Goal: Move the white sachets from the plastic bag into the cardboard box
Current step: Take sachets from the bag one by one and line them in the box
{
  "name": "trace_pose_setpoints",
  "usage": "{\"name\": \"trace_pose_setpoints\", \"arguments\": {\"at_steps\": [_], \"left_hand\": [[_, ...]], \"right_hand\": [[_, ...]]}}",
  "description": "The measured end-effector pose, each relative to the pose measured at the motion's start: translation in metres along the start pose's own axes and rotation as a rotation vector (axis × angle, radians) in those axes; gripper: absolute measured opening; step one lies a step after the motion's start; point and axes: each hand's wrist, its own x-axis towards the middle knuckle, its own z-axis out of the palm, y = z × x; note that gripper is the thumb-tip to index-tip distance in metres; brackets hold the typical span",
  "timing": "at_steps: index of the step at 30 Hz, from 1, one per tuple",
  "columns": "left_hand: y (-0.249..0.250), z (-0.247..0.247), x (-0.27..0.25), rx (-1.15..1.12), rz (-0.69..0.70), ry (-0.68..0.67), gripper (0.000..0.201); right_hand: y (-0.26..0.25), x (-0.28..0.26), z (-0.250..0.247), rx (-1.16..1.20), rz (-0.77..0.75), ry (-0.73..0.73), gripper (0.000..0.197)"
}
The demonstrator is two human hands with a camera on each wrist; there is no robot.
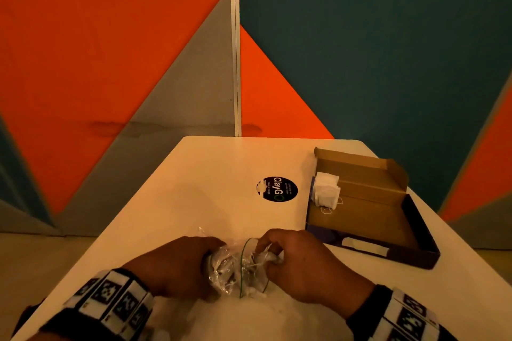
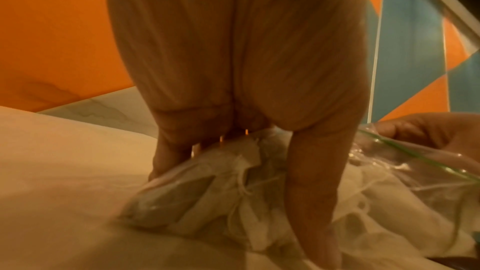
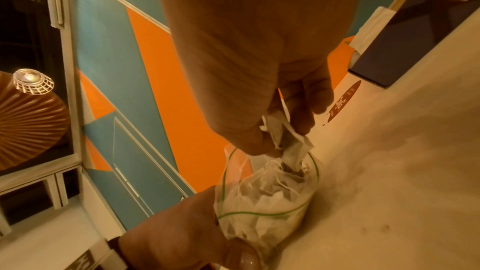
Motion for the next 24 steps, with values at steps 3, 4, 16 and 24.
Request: {"name": "trace_pose_setpoints", "arguments": {"at_steps": [3, 4, 16, 24], "left_hand": [[0.000, -0.001, 0.000, -0.001, -0.001, -0.013, 0.075], [0.000, -0.001, 0.000, -0.005, -0.003, -0.017, 0.074], [-0.006, 0.001, 0.003, -0.050, 0.009, -0.009, 0.073], [-0.002, -0.002, 0.001, -0.028, 0.022, 0.012, 0.078]], "right_hand": [[0.002, -0.002, 0.000, 0.017, 0.015, -0.010, 0.027], [0.003, -0.002, 0.000, 0.019, 0.016, -0.007, 0.027], [-0.007, 0.015, 0.014, -0.091, -0.030, -0.189, 0.034], [0.004, 0.016, 0.015, -0.101, -0.073, -0.096, 0.020]]}}
